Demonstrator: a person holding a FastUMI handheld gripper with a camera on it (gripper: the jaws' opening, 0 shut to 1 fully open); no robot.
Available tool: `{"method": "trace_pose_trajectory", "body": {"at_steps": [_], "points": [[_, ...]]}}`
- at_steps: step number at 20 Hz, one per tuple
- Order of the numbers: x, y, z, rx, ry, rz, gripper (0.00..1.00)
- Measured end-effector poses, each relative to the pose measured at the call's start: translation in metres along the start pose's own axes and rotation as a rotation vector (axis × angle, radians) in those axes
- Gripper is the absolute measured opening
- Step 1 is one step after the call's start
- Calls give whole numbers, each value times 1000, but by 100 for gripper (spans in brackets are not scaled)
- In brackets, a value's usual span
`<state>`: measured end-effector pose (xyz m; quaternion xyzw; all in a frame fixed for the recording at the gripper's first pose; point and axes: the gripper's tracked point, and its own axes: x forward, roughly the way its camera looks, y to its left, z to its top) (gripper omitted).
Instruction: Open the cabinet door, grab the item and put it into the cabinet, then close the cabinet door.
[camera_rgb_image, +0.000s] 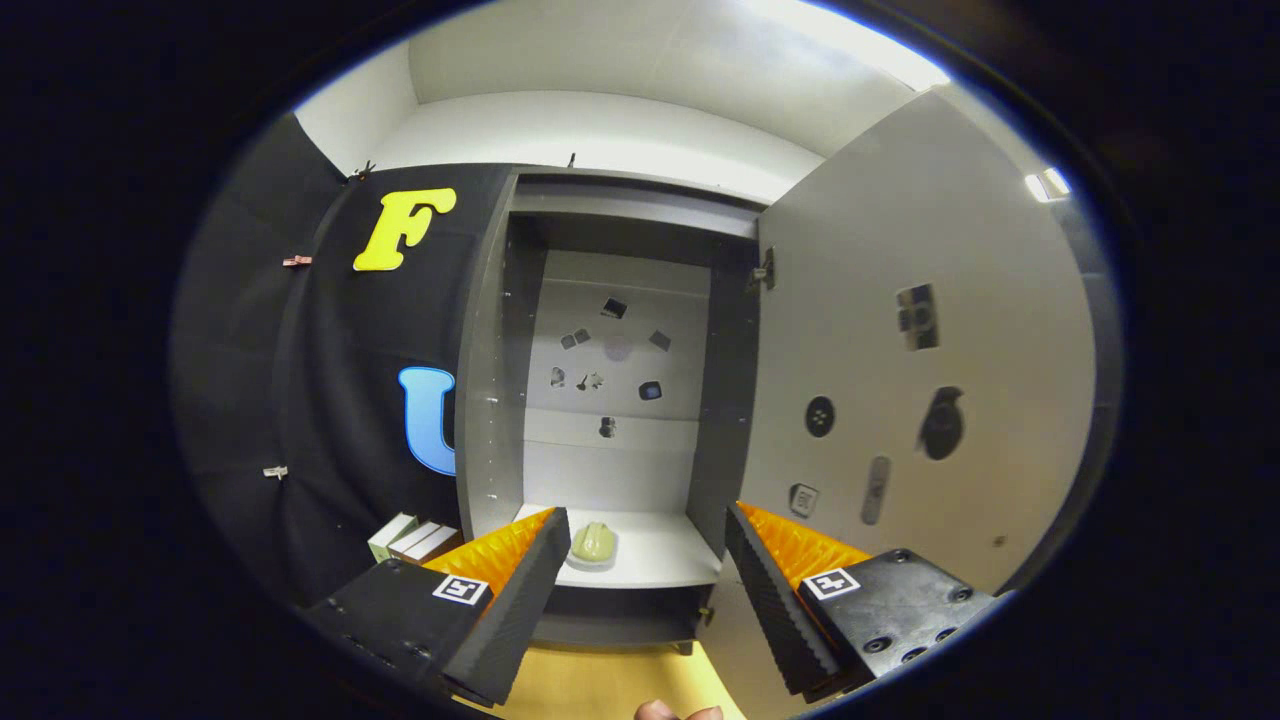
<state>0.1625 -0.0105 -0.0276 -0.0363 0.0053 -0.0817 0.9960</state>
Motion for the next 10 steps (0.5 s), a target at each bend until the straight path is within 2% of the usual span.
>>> {"method": "trace_pose_trajectory", "body": {"at_steps": [4, 10], "points": [[-58, -31, 5, 4, 13, -10, 98], [-123, -104, 10, -3, 11, -100, 98]]}}
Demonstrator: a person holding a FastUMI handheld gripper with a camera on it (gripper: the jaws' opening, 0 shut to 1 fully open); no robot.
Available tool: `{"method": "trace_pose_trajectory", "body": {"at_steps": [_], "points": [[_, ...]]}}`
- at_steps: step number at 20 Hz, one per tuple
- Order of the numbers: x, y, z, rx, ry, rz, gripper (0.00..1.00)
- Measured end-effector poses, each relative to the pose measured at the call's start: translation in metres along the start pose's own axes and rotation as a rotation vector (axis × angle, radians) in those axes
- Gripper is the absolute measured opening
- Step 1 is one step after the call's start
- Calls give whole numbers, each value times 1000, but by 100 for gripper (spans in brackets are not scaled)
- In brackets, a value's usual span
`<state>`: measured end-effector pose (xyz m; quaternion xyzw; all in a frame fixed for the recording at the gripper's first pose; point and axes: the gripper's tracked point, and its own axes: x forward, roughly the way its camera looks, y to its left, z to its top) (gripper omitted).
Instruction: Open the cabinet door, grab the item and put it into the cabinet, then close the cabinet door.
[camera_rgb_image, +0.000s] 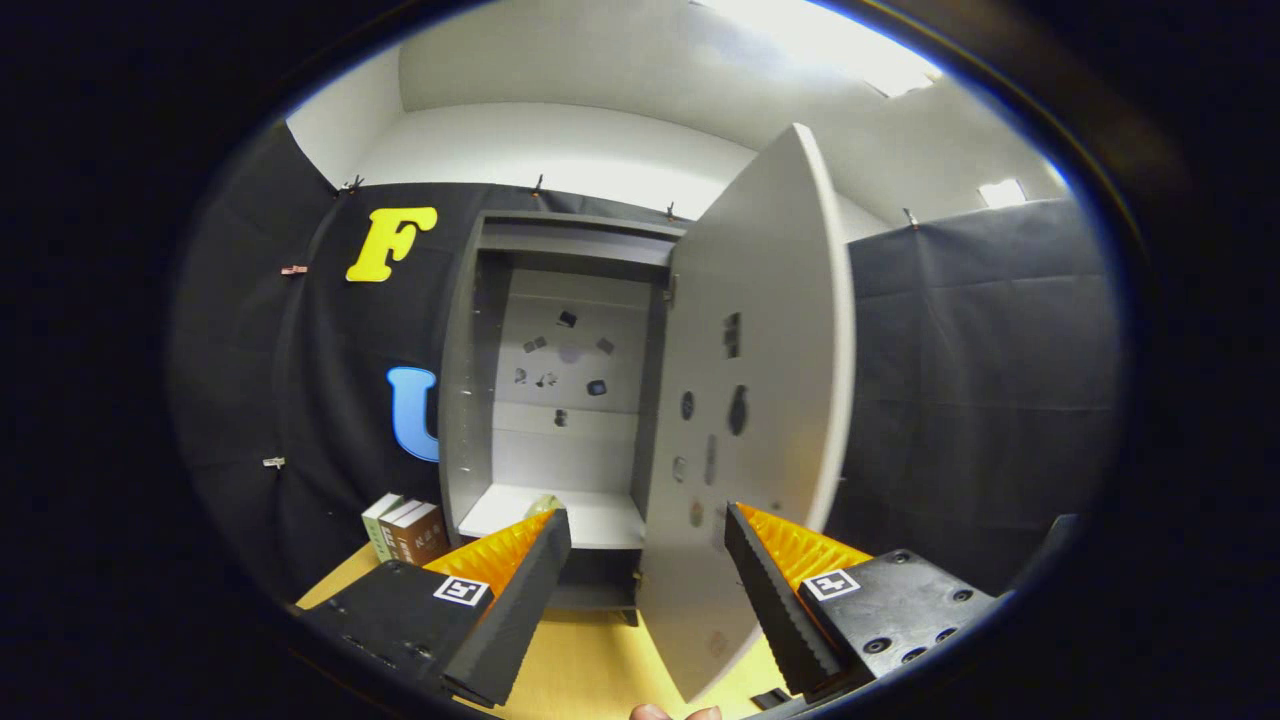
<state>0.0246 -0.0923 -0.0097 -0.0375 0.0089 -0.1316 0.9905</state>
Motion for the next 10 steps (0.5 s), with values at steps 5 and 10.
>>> {"method": "trace_pose_trajectory", "body": {"at_steps": [5, 10], "points": [[-10, -92, -19, 17, 40, -133, 98], [22, -169, -46, 55, 63, -265, 98]]}}
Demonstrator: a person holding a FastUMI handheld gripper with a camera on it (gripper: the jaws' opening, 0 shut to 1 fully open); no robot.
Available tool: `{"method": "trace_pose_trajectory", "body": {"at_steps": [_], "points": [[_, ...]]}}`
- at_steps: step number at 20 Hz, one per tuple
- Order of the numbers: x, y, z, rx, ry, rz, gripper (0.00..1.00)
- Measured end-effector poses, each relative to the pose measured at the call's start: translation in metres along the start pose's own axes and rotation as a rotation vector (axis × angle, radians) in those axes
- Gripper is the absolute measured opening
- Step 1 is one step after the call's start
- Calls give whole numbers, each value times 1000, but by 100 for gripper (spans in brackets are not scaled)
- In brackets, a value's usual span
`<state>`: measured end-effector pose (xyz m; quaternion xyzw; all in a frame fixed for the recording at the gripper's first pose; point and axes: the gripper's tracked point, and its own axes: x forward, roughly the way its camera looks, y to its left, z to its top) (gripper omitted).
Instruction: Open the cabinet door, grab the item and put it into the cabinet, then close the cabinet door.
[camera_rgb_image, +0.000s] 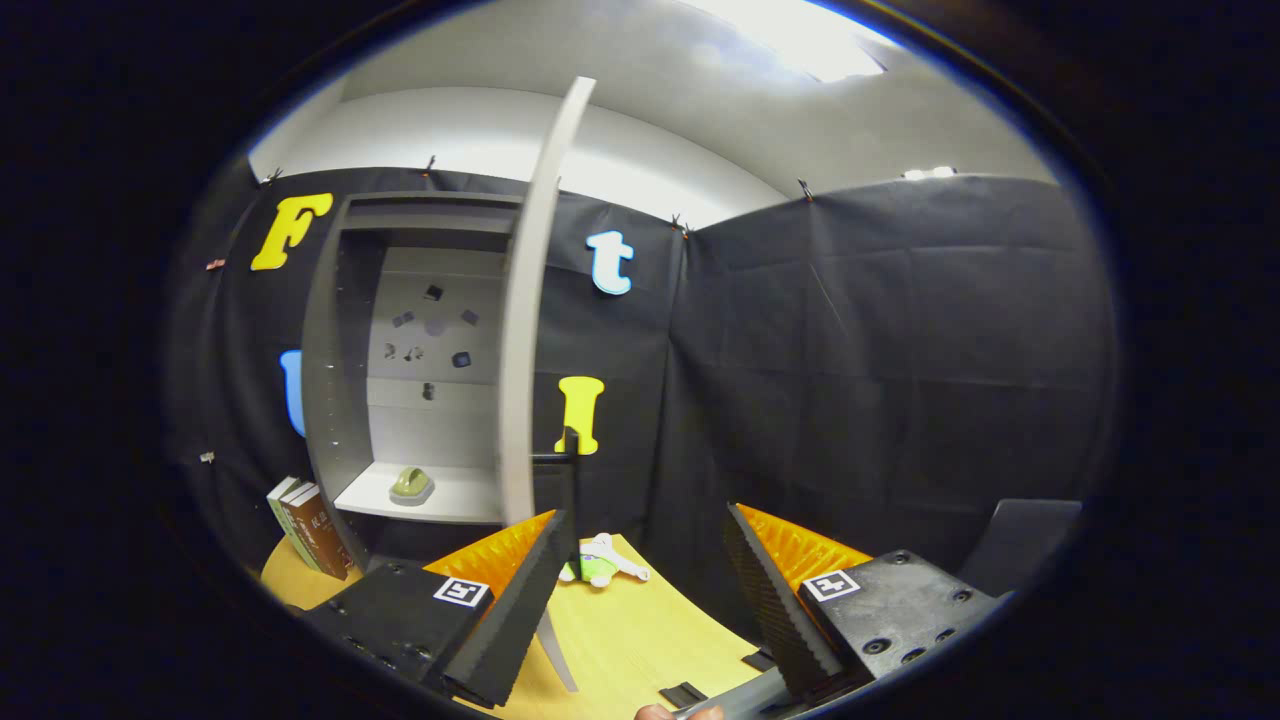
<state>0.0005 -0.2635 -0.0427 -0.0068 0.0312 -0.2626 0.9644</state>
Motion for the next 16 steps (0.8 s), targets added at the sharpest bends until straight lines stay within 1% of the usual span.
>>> {"method": "trace_pose_trajectory", "body": {"at_steps": [2, 4, 6, 8, 10, 12, 16], "points": [[27, -17, -12, 8, 10, -25, 98], [53, -20, -27, 42, 52, -20, 98], [68, -13, -36, 90, 86, 11, 99], [71, -7, -42, 127, 103, 42, 98], [73, -3, -42, 134, 106, 49, 96], [76, -3, -45, 141, 116, 52, 98], [68, 10, -41, 95, 97, 49, 98]]}}
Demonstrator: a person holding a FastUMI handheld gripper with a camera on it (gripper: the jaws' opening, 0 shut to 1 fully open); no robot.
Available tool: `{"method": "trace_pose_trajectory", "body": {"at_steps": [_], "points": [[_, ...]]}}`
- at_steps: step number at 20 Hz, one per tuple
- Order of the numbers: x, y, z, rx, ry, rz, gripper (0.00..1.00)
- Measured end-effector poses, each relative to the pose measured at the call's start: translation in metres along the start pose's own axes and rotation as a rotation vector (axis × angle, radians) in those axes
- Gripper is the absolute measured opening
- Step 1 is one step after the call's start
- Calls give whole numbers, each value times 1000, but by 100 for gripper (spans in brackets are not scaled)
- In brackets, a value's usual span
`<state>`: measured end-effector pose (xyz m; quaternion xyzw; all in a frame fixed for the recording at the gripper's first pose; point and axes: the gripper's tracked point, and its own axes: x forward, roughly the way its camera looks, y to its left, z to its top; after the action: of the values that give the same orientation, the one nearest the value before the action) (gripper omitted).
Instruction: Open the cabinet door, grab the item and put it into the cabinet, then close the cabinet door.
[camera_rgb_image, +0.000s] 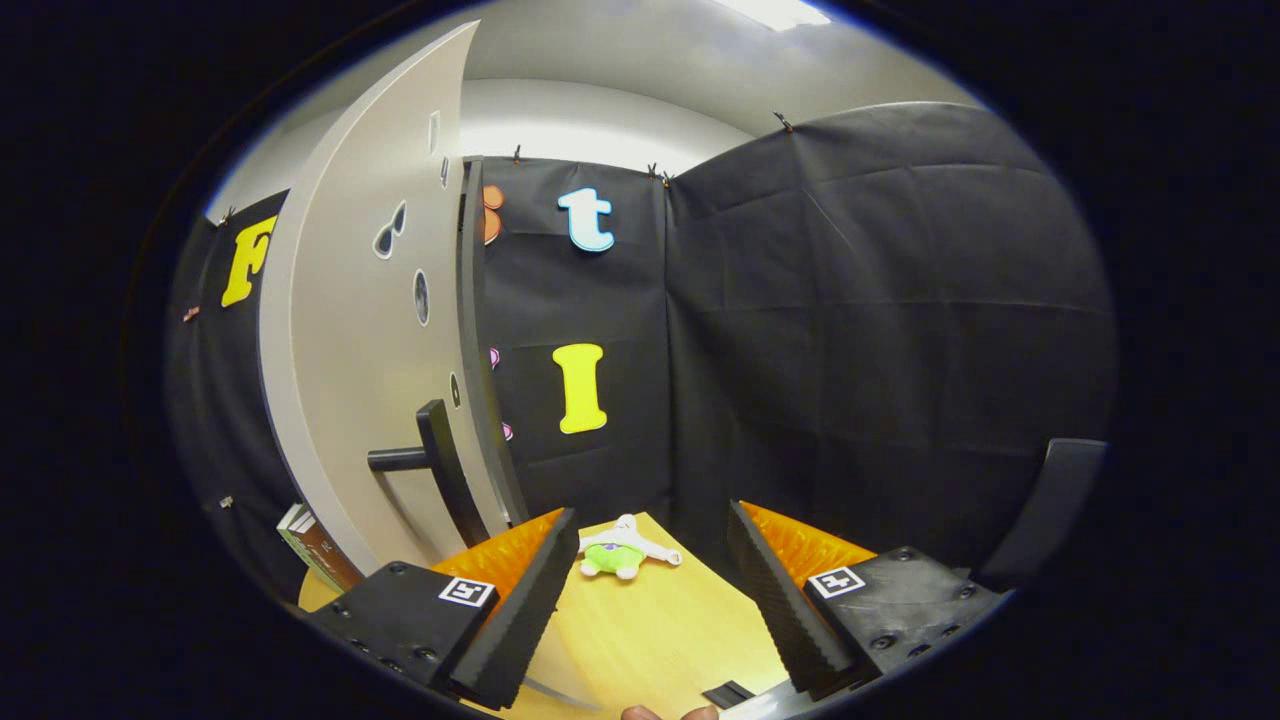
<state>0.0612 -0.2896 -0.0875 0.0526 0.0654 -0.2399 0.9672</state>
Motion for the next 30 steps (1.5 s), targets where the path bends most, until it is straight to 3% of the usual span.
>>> {"method": "trace_pose_trajectory", "body": {"at_steps": [5, 15, 30], "points": [[-17, 32, -6, 8, 11, 37, 98], [-35, 116, -19, 30, 45, 190, 98], [-27, 308, -33, -25, 35, 467, 98]]}}
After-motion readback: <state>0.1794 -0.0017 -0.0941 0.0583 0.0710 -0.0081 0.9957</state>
